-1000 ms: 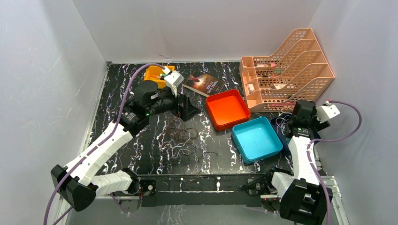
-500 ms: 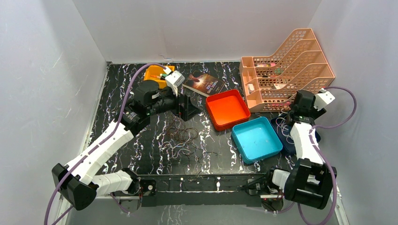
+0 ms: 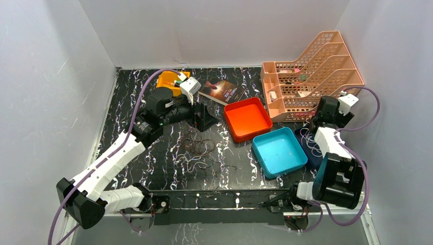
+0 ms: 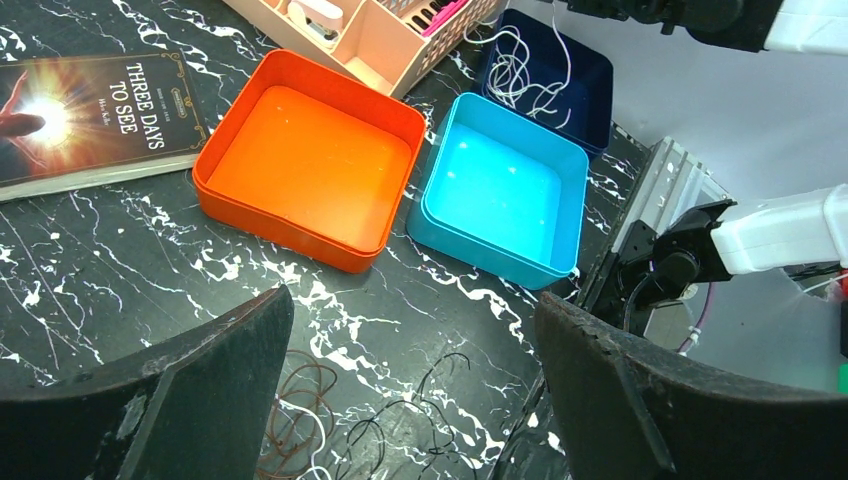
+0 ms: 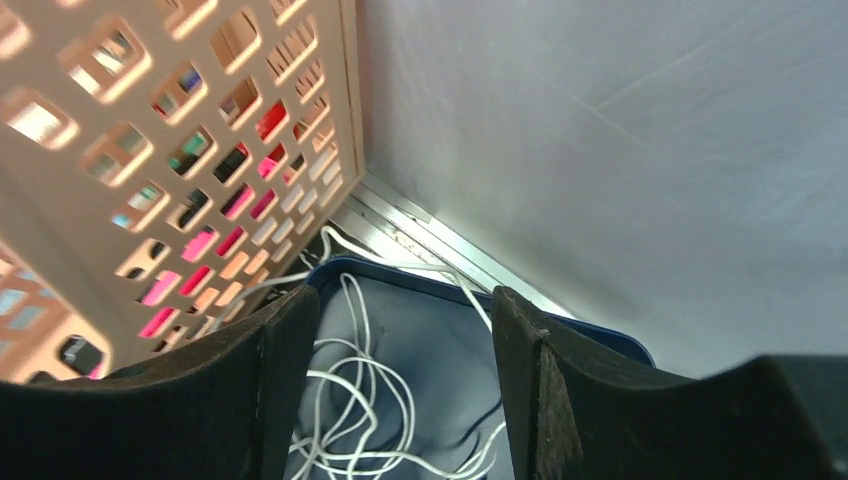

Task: Untangle the cables
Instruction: Place the cable in the bin.

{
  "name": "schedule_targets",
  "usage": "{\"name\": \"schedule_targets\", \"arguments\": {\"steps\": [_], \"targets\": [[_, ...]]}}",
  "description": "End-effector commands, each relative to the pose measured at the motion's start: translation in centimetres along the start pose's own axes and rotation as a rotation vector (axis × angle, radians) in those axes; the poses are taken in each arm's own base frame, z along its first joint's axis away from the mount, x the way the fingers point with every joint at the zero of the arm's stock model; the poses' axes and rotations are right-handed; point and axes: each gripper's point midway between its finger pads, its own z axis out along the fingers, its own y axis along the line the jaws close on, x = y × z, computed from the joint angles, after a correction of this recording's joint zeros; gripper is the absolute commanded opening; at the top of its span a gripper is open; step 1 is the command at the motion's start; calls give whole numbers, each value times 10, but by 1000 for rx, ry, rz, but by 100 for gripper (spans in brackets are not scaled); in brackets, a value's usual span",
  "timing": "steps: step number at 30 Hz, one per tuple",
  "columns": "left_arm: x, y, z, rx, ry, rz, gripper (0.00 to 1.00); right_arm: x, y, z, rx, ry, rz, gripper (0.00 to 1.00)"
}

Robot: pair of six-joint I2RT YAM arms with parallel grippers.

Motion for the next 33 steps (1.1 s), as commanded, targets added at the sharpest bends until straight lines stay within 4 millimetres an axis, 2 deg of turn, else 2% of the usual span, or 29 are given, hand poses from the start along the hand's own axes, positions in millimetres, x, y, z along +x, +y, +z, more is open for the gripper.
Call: {"name": "schedule_targets", "arguments": {"steps": [1,7,12,24,33], "targets": [[-6,-3,-2,13,-16,18,89,-27,-3,9,36,-66,-114,73],[-8,-3,-1,12,-12,23,89,-25,-13,15,84,-85,-248,74],[-6,-2,3,14,0,10,89,-24,-8,21,63,-91,-317,74],[-6,-1,7,16,5,9,89,-9,-1,28,28,-37,-374,74],[-4,1,11,21,17,5,90,-2,-10,35,88,-12,-431,73]]}}
